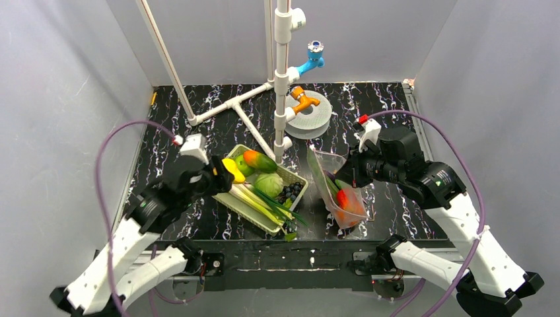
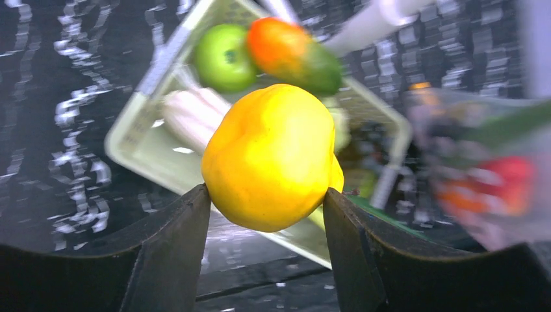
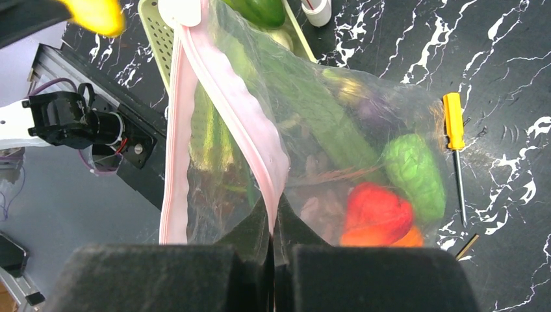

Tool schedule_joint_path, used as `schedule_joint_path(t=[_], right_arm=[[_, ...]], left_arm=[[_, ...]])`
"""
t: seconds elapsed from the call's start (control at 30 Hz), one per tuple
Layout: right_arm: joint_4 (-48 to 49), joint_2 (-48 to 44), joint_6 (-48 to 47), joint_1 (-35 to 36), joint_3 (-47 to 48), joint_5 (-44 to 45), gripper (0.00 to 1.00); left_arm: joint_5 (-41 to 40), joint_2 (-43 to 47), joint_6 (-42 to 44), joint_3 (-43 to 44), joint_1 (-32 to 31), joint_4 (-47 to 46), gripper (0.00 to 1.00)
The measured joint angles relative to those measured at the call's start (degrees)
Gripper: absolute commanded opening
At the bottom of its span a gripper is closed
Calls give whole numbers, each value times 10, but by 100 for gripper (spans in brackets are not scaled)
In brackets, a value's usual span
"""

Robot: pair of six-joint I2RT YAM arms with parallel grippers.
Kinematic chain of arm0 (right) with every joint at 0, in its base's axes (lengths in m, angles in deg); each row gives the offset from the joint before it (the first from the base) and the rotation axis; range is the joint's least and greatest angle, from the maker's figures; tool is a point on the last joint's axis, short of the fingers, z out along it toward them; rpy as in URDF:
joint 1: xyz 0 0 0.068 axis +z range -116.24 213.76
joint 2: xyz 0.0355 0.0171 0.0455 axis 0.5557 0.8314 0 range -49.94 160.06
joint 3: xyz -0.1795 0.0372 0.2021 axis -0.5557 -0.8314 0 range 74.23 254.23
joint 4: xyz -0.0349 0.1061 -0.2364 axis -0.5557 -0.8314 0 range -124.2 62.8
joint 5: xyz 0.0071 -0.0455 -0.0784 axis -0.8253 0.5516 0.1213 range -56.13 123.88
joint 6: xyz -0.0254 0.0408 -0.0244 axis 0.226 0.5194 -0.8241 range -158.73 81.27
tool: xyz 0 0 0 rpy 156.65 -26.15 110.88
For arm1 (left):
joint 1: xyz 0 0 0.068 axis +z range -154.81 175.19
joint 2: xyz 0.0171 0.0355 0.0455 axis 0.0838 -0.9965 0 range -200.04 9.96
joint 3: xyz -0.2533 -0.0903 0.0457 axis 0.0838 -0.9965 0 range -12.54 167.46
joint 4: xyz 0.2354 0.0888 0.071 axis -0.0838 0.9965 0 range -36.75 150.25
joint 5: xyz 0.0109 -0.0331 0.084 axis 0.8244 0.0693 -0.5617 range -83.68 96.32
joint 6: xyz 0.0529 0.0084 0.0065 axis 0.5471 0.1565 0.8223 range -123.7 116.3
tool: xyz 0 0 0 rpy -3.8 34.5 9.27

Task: Place the food in the zip-top bag and seal the zipper
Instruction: Pick up the fake fruit from the bin, then place the fake fruit in the zipper food storage bag.

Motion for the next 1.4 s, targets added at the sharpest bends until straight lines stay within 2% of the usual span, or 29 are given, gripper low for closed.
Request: schedule_joint_path(t=[0.17, 0.23, 0.33, 0.47, 0.53, 0.6, 0.67, 0.73, 0.83, 1.13, 1.27, 1.4], right_arm=[[10, 7, 4, 0, -4, -11, 1], [14, 7, 6, 0, -8, -16, 1], [16, 14, 8, 0, -8, -24, 1], [22, 16, 10, 0, -10, -31, 1], [27, 10, 12, 0, -17, -33, 1], [26, 9, 13, 0, -17, -36, 1], [26, 9, 13, 0, -18, -39, 1], [30, 4, 15, 0, -25, -41, 1], [28, -3, 19, 0, -32, -44, 1], [27, -3, 27, 0, -32, -63, 1], [25, -3, 32, 0, -27, -76, 1], [24, -6, 37, -5, -24, -74, 1]], left_arm=[[111, 134, -78, -40, 0, -59, 31], [157, 153, -107, -61, 0, -86, 31], [235, 150, -154, -93, 0, -148, 31], [341, 122, -235, -156, -1, -290, 28], [367, 99, -270, -180, -12, -352, 28], [373, 68, -291, -190, -47, -410, 27], [366, 26, -292, -182, -115, -454, 28], [361, -19, -282, -153, -181, -475, 29], [353, -70, -255, -99, -237, -495, 30], [345, -154, -174, 18, -271, -556, 32], [326, -187, -145, 28, -273, -557, 34], [290, -207, -125, 29, -275, -518, 34]])
